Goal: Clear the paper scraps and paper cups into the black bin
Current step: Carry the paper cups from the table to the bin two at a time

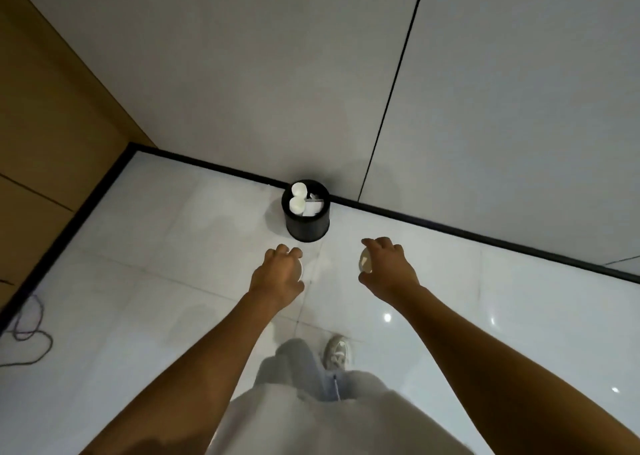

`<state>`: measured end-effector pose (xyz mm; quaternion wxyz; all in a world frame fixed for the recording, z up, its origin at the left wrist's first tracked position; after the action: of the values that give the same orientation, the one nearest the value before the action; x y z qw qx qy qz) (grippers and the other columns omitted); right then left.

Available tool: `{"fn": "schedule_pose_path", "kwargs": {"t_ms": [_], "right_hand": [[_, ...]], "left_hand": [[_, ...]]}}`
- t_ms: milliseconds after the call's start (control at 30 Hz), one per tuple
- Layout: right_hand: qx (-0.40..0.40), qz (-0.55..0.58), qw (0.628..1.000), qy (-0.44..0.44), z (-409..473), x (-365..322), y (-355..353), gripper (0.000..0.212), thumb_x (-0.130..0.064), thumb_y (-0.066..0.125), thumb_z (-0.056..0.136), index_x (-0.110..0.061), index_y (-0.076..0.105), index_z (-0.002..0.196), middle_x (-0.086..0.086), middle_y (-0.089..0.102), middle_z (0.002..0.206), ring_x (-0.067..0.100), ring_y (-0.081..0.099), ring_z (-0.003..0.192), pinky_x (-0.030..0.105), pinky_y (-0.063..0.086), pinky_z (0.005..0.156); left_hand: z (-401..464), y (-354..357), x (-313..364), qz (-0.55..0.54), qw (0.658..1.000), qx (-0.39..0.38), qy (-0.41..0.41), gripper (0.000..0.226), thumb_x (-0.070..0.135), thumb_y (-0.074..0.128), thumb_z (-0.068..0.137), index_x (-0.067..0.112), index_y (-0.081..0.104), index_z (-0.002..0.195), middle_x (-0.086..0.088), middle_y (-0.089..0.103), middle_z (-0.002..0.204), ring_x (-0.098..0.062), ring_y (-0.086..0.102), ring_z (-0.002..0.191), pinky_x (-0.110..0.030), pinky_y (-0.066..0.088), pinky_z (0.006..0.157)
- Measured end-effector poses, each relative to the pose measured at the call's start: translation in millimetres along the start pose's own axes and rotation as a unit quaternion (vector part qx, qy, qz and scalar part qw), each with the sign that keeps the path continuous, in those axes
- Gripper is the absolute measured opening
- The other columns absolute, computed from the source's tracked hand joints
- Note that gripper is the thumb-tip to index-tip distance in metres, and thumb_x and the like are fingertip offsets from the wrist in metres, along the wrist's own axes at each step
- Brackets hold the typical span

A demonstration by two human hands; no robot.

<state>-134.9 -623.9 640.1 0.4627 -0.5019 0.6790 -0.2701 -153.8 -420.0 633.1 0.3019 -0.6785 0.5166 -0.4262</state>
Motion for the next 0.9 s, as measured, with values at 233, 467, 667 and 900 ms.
{"fn": "schedule_pose_path", "kwargs": {"t_ms": [233, 467, 667, 900], "right_hand": [[-0.027, -0.028, 0.998, -0.050, 130, -40, -35, 0.068, -0.023, 0.067, 0.082, -0.021, 0.036, 0.143, 0.004, 0.038, 0.141, 0.028, 0.037, 0.126, 0.039, 0.049, 0.089], [-0.057, -0.048, 0.993, -0.093, 256, -88, -53, 0.068, -0.024, 0.068, 0.084, -0.020, 0.036, 0.143, 0.007, 0.039, 0.142, 0.030, 0.038, 0.128, 0.040, 0.047, 0.096], [-0.096, -0.069, 0.983, -0.139, 336, -115, -53, 0.066, -0.023, 0.066, 0.087, -0.016, 0.034, 0.144, 0.009, 0.039, 0.141, 0.030, 0.038, 0.128, 0.037, 0.043, 0.100], [-0.155, -0.103, 0.957, -0.221, 420, -128, -34, 0.064, -0.026, 0.066, 0.089, -0.018, 0.034, 0.144, 0.007, 0.034, 0.148, 0.027, 0.034, 0.134, 0.039, 0.045, 0.102]], "left_hand": [[96, -31, -28, -0.027, 0.998, -0.002, -0.054, 0.059, 0.030, 0.069, 0.084, 0.022, 0.041, 0.136, -0.003, 0.042, 0.135, -0.023, 0.040, 0.125, -0.035, 0.049, 0.090], [204, -69, -55, -0.075, 0.993, 0.031, -0.086, 0.058, 0.031, 0.067, 0.084, 0.020, 0.041, 0.136, -0.003, 0.044, 0.133, -0.021, 0.042, 0.122, -0.030, 0.048, 0.085], [268, -80, -64, -0.137, 0.982, 0.030, -0.126, 0.055, 0.027, 0.063, 0.085, 0.019, 0.041, 0.134, -0.003, 0.043, 0.130, -0.022, 0.040, 0.120, -0.034, 0.048, 0.083], [321, -56, -71, -0.198, 0.950, 0.064, -0.231, 0.057, 0.032, 0.064, 0.087, 0.018, 0.040, 0.136, -0.002, 0.043, 0.133, -0.020, 0.040, 0.122, -0.032, 0.049, 0.086]]}}
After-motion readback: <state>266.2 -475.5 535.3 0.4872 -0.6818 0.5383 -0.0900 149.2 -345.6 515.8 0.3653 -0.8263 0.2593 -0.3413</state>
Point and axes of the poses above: each hand's wrist, its own z-axis towards the middle knuckle, its own y-axis out of the palm, x = y × z, the point moved 8 cm from there along z, towards the middle knuckle
